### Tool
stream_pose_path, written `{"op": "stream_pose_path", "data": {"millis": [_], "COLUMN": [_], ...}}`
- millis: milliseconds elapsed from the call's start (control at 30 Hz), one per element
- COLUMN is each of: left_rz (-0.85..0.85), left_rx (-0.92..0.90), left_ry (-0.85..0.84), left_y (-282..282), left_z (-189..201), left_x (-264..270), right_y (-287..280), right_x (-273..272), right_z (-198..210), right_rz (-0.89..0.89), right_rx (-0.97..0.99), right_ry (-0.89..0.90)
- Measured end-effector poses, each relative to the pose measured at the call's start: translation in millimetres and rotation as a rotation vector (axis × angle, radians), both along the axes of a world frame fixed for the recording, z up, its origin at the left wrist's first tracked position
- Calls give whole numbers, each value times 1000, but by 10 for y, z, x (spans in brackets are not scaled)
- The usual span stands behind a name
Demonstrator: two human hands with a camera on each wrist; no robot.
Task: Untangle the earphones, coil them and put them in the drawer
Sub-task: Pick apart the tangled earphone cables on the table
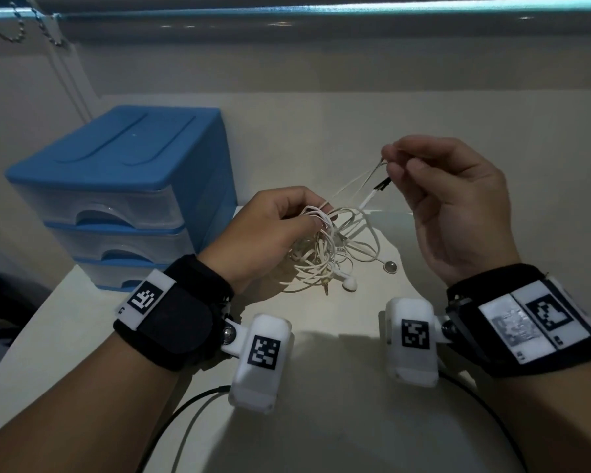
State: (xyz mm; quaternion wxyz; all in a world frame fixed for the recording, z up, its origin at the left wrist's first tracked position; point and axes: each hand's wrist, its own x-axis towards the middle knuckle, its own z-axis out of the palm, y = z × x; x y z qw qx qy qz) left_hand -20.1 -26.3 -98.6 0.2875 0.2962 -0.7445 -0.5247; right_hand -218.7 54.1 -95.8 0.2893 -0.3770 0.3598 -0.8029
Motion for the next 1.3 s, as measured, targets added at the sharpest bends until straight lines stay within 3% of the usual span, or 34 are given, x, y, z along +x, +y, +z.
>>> {"op": "stream_pose_path", "data": {"millis": [100, 200, 300, 633, 733, 900, 1033, 1300], "left_rz": [0, -16, -26, -24, -38, -67, -62, 2], "left_rx": [3, 2, 8, 12, 41, 139, 235, 66], "left_ry": [9, 17, 37, 72, 45, 26, 135, 78], "left_y": [3, 7, 11, 10, 16, 7, 41, 11], "left_z": [8, 21, 32, 42, 35, 10, -10, 25], "left_x": [7, 8, 10, 0, -2, -9, -43, -22], "right_y": [-18, -8, -11, 18, 11, -26, -10, 1], "right_x": [24, 55, 56, 73, 62, -15, 7, -3], "right_z": [-46, -63, -94, -43, -44, -68, -61, -56], "right_rz": [-126, -100, -49, -136, -212, -448, -541, -406], "right_rx": [96, 218, 263, 382, 375, 399, 434, 558], "right_ry": [318, 573, 656, 831, 784, 517, 452, 543]}}
